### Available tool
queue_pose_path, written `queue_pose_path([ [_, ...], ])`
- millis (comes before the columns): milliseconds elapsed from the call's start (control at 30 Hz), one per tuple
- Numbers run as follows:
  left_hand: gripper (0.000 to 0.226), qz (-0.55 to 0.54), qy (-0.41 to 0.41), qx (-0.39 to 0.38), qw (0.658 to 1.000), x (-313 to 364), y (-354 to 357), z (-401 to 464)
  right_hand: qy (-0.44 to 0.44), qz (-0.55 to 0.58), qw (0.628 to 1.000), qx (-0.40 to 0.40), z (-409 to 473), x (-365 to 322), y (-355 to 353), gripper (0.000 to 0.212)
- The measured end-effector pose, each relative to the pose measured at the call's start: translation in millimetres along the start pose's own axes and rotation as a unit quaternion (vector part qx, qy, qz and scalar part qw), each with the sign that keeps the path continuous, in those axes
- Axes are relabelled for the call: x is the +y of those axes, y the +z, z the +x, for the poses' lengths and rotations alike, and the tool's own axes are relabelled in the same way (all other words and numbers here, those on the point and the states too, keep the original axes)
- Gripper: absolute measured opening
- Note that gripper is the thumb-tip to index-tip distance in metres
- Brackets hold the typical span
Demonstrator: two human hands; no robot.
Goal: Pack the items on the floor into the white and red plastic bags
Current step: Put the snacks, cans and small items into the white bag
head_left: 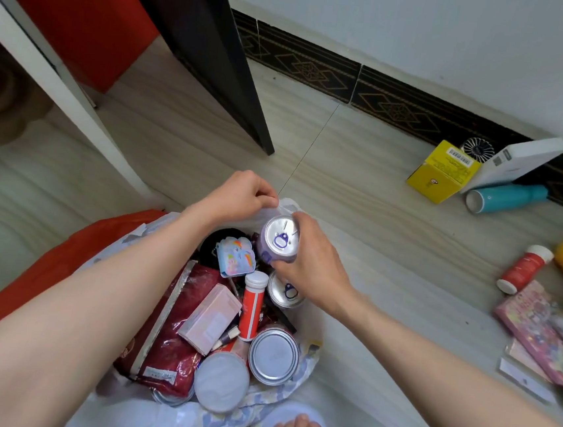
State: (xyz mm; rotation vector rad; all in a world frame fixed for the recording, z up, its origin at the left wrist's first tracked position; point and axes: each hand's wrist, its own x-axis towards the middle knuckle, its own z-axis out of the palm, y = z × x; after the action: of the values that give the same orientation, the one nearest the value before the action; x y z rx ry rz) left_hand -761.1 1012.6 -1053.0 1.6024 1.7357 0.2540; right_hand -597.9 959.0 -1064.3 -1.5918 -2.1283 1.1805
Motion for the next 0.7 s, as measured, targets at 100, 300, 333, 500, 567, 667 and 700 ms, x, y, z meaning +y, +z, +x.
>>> queue_pose_path([
  [100, 0.013, 0.007, 0.01, 0.011, 1.0, 0, 1, -4, -0.001, -0.042, 0.999, -0.03, -1, 5, 5, 0.065],
  [300, 0.014, 0.015, 0.019, 0.027, 0.999, 2, 5, -13, 0.004, -0.118, 0.993, -0.022, 0, 0, 10, 0.069],
  [333, 0.015, 0.014, 0.019, 0.03, 0.999, 2, 5, -15, 0.001, -0.141, 0.99, -0.014, -1, -3, 12, 0.067],
  [500, 0.013, 0.005, 0.032, 0.051, 0.998, 1, 6, -15, -0.01, -0.212, 0.977, -0.004, 1, -14, 12, 0.053],
  [567, 0.012, 0.003, 0.033, 0.058, 0.998, 2, 8, -16, -0.024, -0.24, 0.97, -0.011, 1, -13, 10, 0.049],
  [667, 0.013, 0.007, 0.027, 0.05, 0.998, 5, 9, -18, -0.033, -0.267, 0.963, -0.022, 4, -12, 8, 0.046],
  [700, 0.013, 0.006, 0.021, 0.039, 0.999, 6, 9, -21, -0.025, -0.269, 0.962, -0.032, 6, -13, 8, 0.048],
])
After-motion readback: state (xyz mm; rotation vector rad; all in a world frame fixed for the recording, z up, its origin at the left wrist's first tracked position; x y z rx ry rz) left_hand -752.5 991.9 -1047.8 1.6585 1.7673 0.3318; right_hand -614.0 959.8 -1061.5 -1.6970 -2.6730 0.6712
